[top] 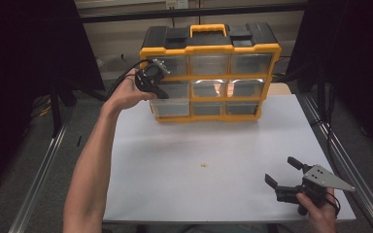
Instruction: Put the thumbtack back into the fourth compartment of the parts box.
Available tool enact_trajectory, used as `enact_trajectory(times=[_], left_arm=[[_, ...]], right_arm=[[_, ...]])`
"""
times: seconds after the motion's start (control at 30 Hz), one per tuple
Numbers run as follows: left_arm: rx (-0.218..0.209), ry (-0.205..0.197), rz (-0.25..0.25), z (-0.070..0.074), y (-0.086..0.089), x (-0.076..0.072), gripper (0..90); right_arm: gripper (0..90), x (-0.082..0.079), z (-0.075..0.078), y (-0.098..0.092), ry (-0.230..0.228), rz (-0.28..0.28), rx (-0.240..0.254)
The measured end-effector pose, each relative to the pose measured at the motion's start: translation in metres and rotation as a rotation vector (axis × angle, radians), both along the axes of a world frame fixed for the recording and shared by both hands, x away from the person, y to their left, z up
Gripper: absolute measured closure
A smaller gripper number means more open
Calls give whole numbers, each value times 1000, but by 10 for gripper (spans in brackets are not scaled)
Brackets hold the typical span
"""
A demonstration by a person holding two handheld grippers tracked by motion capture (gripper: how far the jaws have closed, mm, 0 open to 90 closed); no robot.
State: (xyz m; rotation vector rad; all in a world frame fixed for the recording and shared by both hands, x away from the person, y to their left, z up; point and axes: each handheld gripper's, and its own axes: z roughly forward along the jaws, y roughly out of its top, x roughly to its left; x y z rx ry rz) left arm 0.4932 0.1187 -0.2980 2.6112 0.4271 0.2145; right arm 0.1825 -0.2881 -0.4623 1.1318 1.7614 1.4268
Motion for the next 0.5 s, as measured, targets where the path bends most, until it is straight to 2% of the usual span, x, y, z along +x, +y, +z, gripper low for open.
enact_trajectory(times=[0.23, 0.3, 0.5], left_arm=[[9, 0, -2, -5, -5, 2, 851], [1, 6, 3, -6, -5, 4, 845], [-17, -15, 23, -4, -5, 4, 812]], right_arm=[[8, 0, 0, 0, 0, 0, 1], [8, 0, 0, 0, 2, -2, 2], [8, 0, 0, 0, -3, -5, 1]])
